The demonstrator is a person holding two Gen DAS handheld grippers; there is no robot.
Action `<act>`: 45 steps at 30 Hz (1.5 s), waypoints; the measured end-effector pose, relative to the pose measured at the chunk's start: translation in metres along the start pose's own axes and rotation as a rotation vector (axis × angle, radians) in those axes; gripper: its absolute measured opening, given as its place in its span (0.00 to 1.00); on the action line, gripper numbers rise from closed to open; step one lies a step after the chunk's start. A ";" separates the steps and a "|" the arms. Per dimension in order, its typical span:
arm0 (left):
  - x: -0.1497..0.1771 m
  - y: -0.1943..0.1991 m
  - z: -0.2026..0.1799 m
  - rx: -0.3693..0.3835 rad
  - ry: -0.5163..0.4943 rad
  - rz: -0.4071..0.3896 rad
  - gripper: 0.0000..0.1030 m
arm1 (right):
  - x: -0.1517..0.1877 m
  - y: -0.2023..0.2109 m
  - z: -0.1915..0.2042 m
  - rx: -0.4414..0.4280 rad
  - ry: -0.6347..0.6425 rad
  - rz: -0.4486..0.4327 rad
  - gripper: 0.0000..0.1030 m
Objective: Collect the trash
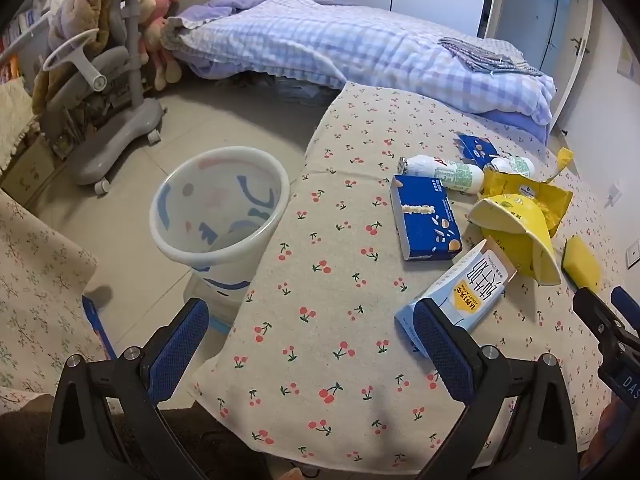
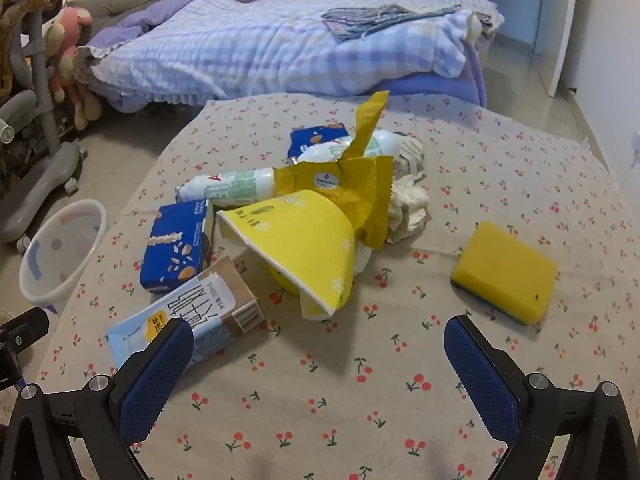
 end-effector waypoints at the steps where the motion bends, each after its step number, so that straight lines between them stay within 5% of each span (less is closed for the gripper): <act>1: 0.000 0.000 0.000 0.000 -0.001 -0.002 1.00 | 0.000 0.001 0.000 0.000 -0.001 0.004 1.00; 45: -0.001 0.001 -0.004 -0.003 -0.007 -0.018 1.00 | 0.000 0.001 -0.002 -0.036 -0.053 0.019 1.00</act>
Point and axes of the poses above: each gripper's, at about its wrist camera, not at the fingertips, and y roughly against the way its jaws point, z to its left, x to its underside, the point moved 10 cm from there along -y, roughly the way its jaws point, and after that the axes turned 1 degree about y, right-handed, at the moved point
